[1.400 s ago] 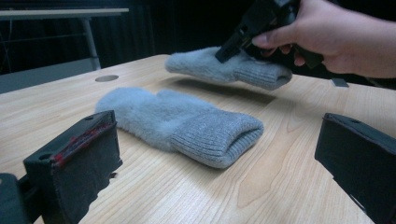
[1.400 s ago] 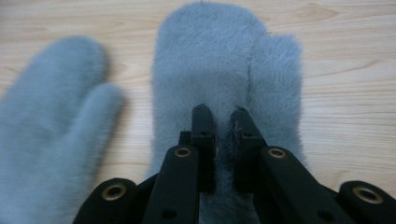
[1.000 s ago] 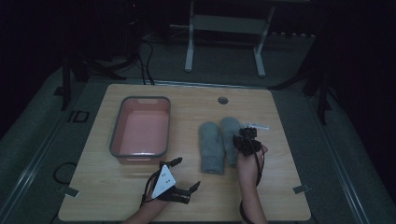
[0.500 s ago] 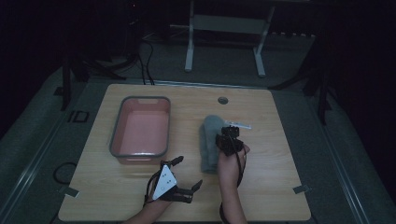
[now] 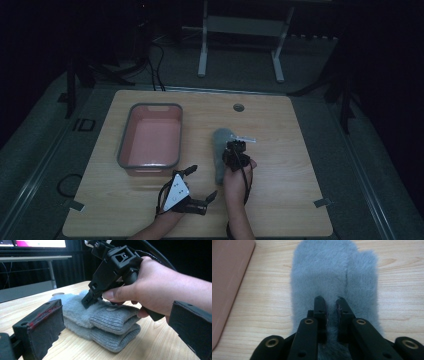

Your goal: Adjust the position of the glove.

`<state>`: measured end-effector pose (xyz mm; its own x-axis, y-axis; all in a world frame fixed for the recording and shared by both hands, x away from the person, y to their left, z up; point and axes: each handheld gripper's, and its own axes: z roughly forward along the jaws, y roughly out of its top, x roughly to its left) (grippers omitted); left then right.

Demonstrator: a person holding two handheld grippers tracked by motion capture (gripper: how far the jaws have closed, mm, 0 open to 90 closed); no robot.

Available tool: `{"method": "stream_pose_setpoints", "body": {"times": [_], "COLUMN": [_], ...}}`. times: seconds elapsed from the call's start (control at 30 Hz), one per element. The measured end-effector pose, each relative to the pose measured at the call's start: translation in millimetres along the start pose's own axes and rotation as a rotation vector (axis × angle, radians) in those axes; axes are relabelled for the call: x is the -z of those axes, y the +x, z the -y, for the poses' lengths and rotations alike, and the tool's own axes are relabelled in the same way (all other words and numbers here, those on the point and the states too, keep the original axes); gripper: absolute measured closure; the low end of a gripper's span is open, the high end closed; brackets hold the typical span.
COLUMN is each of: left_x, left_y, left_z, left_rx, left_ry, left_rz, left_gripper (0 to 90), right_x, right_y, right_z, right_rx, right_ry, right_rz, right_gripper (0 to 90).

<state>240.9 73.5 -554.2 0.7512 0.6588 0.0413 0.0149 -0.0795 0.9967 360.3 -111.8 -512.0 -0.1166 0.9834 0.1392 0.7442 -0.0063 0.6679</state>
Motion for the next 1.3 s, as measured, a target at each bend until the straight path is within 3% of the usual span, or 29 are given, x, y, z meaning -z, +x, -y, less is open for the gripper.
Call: {"method": "stream_pose_setpoints", "body": {"times": [0.2,0.4,0.67,0.73,0.8,0.9,1.0,1.07,1.17,1.23,1.3], "left_x": [2.4,4.0,4.3,3.5,3.2,4.4,3.9,2.4,0.2,-0.4,-1.4], "left_y": [1.0,1.7,2.8,2.9,2.8,3.9,4.9,6.5,8.3,8.4,7.7], "left_z": [0.5,0.9,3.0,3.7,3.8,3.5,2.5,1.4,-1.1,-2.8,-5.1], "left_rx": [-0.003,0.007,0.006,0.002,0.002,0.007,0.018,0.024,0.037,0.036,0.043], "left_ry": [-0.011,-0.016,0.007,0.012,0.018,0.04,0.062,0.065,0.084,0.103,0.12], "left_rz": [0.005,0.015,0.01,0.014,0.012,-0.009,-0.033,-0.048,-0.08,-0.1,-0.114], "left_gripper": [0.2,0.2,0.3,0.2,0.2,0.2,0.2,0.2,0.3,0.3,0.3], "right_x": [-1.7,3.8,26.1,31.3,31.3,22.7,21.4,22.4,21.1,19.9,20.0], "right_y": [2.1,2.2,-21.1,-27.1,-27.1,-38.8,-49.4,-57.7,-66.7,-70.3,-72.2], "right_z": [1.6,-1.2,-18.2,-22.3,-22.3,-26.3,-29.5,-32.6,-36.9,-39.1,-39.0], "right_rx": [0.005,0.028,0.06,0.11,0.11,0.178,0.234,0.228,0.239,0.231,0.271], "right_ry": [-0.005,-0.012,-0.036,-0.032,-0.032,0.037,0.039,0.033,0.041,0.04,0.025], "right_rz": [-0.016,-0.065,-0.145,-0.159,-0.159,-0.229,-0.266,-0.323,-0.382,-0.398,-0.387], "right_gripper": [75.7,66.5,57.1,53.0,53.0,47.8,43.8,38.8,20.4,19.6,19.0]}}
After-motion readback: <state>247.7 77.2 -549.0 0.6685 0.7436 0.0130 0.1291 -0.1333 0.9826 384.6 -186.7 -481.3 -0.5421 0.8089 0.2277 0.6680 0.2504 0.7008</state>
